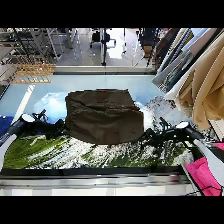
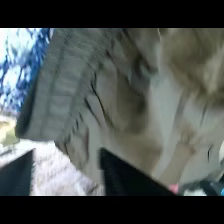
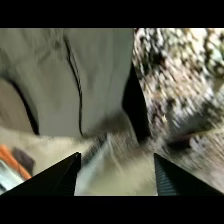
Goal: Fold the clothes and pants, and hang the long-sleeved shirts on hangers.
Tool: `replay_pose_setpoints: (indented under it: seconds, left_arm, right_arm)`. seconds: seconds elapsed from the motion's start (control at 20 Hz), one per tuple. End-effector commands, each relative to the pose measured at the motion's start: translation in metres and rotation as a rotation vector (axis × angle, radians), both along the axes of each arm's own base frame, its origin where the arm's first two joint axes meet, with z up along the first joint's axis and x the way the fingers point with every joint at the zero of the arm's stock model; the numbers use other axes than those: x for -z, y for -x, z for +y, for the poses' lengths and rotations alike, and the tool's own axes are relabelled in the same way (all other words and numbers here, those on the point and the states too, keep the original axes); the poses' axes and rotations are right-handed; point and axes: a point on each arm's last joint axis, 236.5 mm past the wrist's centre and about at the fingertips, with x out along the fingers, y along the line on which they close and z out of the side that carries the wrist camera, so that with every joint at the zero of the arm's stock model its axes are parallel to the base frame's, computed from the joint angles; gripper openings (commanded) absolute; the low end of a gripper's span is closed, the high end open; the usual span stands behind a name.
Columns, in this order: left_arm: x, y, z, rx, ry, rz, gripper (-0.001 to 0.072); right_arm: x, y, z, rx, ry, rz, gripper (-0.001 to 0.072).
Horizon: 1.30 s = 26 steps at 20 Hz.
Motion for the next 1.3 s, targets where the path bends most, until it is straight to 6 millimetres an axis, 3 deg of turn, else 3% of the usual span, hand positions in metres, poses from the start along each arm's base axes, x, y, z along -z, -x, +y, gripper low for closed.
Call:
replay_pose_setpoints:
  seconds: [0.0, 0.05, 0.15, 0.25, 0.5, 0.55, 0.65, 0.7, 0.9, 0.95, 1.0, 1.05, 1.15, 1.25]
  left_arm:
    - [0.013, -0.012, -0.003, -0.057, 0.005, -0.005, 0.0262]
    - [0.017, -0.012, -0.003, -0.058, 0.004, 0.003, 0.0194]
    - [0.023, -0.006, -0.006, -0.044, 0.012, 0.031, 0.0013]
    - [0.020, -0.003, -0.006, -0.029, 0.017, 0.034, 0.0011]
    - [0.002, 0.011, -0.004, -0.013, 0.056, 0.069, 0.0028]
    - [0.001, 0.013, -0.004, -0.031, 0.069, 0.092, 0.0085]
    - [0.002, 0.014, -0.004, -0.086, 0.083, 0.130, 0.0683]
    - [0.002, 0.010, -0.002, -0.121, 0.083, 0.133, 0.0708]
    - [0.005, -0.017, 0.013, -0.285, 0.064, 0.092, 0.0694]
    - [0.005, -0.023, 0.017, -0.322, 0.061, 0.081, 0.0603]
    - [0.005, -0.029, 0.022, -0.352, 0.057, 0.066, 0.0436]
    - [0.004, -0.034, 0.024, -0.368, 0.052, 0.047, 0.0336]
    - [0.003, -0.042, 0.027, -0.385, 0.038, 0.012, 0.0225]
    - [0.004, -0.047, 0.023, -0.397, 0.033, 0.000, 0.0219]
  right_arm:
    - [0.016, -0.026, 0.014, 0.111, 0.027, -0.058, 0.0465]
    - [0.018, -0.028, 0.022, 0.108, 0.032, -0.068, 0.0367]
    - [0.019, -0.031, 0.032, 0.087, 0.051, -0.092, 0.0022]
    - [0.006, -0.033, 0.039, 0.035, 0.054, -0.154, 0.0011]
    - [-0.038, -0.042, 0.034, 0.032, 0.081, -0.277, 0.0010]
    - [-0.040, -0.042, 0.035, 0.033, 0.078, -0.281, 0.0010]
    - [-0.041, -0.039, 0.037, 0.024, 0.071, -0.277, 0.0010]
    - [-0.041, -0.039, 0.037, 0.022, 0.070, -0.277, 0.0010]
    - [-0.041, -0.040, 0.036, 0.017, 0.077, -0.288, 0.0011]
    - [-0.041, -0.041, 0.036, 0.014, 0.079, -0.294, 0.0011]
    - [-0.041, -0.041, 0.036, 0.005, 0.081, -0.303, 0.0011]
    - [-0.042, -0.040, 0.037, 0.002, 0.080, -0.303, 0.0011]
    - [-0.042, -0.038, 0.038, -0.009, 0.073, -0.299, 0.0011]
    - [-0.043, -0.032, 0.043, -0.048, 0.059, -0.303, 0.0011]
